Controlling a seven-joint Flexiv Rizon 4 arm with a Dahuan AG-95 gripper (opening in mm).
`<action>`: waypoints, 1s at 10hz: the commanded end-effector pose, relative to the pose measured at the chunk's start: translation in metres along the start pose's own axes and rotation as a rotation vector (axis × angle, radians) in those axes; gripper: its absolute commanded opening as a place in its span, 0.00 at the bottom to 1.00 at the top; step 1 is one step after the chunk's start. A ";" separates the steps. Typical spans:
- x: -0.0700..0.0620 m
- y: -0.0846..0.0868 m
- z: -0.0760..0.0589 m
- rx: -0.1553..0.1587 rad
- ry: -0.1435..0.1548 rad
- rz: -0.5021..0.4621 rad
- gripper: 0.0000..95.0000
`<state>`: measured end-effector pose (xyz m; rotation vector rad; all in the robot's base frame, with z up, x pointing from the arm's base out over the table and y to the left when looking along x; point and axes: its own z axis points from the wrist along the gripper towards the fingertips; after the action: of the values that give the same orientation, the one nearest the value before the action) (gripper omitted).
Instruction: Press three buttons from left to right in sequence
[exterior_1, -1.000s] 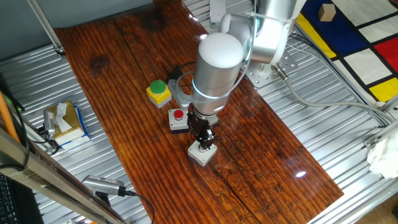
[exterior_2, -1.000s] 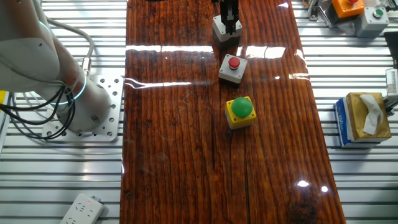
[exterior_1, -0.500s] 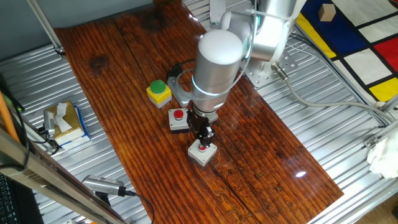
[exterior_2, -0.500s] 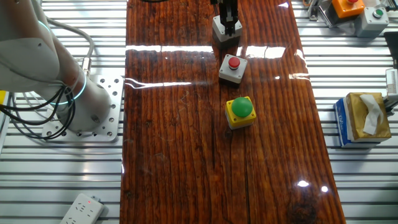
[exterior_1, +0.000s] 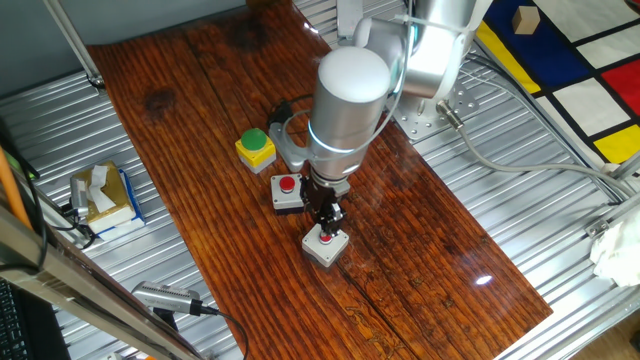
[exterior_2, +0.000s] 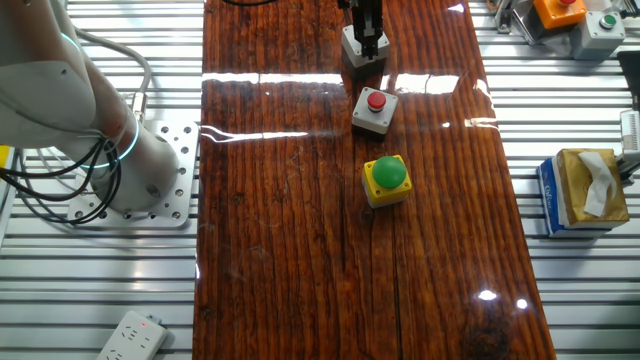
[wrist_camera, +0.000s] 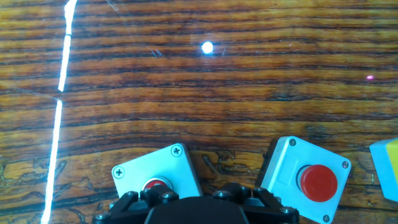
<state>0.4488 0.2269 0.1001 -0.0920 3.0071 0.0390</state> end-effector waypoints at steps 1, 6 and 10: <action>0.000 0.000 0.000 0.000 -0.001 -0.001 0.60; 0.000 0.001 0.003 -0.001 0.000 0.000 0.60; -0.001 0.003 0.004 0.002 0.001 -0.003 0.60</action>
<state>0.4494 0.2304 0.0967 -0.0968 3.0103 0.0376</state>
